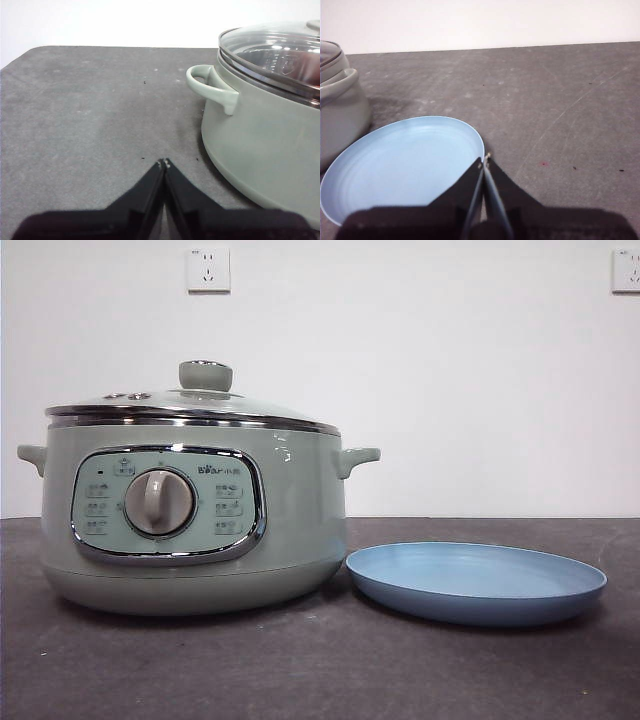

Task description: Take the pumpkin out from the steamer,put the pumpkin in the blue plate,close the lid

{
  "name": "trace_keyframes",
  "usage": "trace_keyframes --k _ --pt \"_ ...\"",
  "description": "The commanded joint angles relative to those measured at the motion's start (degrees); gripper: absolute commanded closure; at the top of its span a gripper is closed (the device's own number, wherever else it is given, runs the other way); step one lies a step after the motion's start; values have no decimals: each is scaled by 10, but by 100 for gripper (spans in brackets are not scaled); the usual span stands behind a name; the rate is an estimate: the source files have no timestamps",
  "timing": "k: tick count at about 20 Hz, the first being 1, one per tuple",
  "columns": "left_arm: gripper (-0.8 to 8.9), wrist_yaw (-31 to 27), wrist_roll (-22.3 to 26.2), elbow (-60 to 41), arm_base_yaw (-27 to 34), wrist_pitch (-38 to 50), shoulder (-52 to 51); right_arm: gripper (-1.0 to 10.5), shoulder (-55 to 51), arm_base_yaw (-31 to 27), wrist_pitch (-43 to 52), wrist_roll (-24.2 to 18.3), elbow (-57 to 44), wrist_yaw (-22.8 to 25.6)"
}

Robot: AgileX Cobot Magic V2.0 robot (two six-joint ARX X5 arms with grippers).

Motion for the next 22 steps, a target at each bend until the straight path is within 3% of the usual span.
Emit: trace_keyframes --k 1,4,7,10,16,22 --pt "817 6 -4 -9 1 1 -1 946 0 0 0 28 -7 0" --pt "817 30 -34 -9 1 2 -1 946 0 1 0 118 -7 -3" --pt "817 99 -141 -9 0 7 -1 946 0 0 1 222 -7 -2" --pt "817 178 -212 -9 0 12 -1 946 0 0 3 270 -7 -2" --pt "817 218 -244 -9 0 15 -1 946 0 0 4 282 -7 -5" --pt "821 227 -245 10 0 5 -1 957 2 0 -9 289 14 -69"
